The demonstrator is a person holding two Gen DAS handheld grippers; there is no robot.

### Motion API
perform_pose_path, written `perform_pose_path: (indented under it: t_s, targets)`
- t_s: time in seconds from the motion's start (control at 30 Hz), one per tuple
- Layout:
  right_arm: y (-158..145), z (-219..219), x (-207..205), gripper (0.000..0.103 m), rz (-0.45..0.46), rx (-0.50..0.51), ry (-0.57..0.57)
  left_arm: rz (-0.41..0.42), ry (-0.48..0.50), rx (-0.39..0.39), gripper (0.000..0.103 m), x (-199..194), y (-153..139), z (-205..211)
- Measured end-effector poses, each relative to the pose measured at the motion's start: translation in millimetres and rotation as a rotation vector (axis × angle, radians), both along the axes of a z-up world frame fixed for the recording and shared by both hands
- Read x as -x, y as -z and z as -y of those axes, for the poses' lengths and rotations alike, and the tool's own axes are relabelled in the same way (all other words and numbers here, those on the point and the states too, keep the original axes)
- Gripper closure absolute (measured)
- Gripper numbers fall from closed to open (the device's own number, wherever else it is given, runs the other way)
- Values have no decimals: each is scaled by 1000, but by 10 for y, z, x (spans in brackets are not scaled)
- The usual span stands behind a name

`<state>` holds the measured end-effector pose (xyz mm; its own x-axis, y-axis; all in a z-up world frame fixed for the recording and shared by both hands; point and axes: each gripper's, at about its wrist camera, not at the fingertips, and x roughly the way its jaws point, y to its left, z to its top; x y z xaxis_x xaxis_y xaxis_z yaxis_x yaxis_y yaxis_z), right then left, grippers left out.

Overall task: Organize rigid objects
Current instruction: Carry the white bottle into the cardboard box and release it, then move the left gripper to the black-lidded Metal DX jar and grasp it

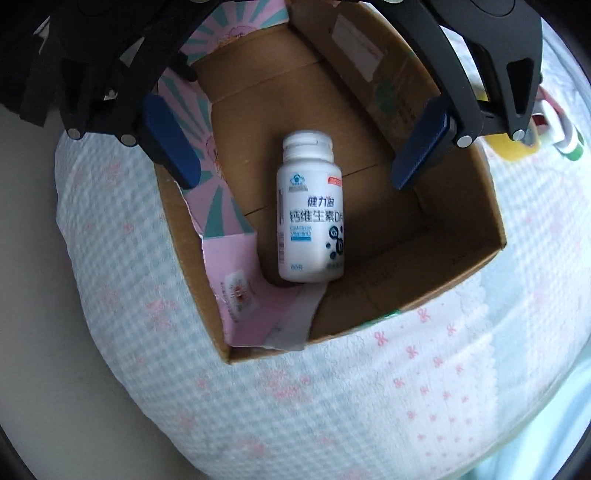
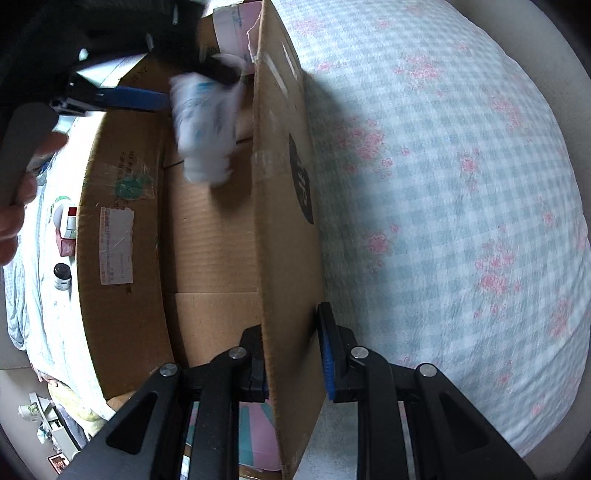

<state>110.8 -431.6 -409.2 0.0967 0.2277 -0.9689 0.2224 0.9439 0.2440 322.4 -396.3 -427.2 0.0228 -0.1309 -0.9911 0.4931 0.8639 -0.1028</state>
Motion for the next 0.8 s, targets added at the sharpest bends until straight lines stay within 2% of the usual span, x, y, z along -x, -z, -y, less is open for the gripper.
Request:
perform_pose_path:
  t_s: [0.17, 0.37, 0.6, 0.8]
  targets:
    - [19, -31, -4, 84, 0, 1, -6, 6, -31, 5, 0, 2, -136, -158]
    - [-11, -32, -17, 84, 1, -1, -12, 41, -75, 6, 0, 94, -430, -401]
    - [-4, -53, -5, 84, 4, -4, -44, 126, -164, 20, 0, 421, -1182, -933]
    - [-40, -68, -50, 84, -10, 4, -61, 250, -312, 33, 0, 699, -1739, -1699]
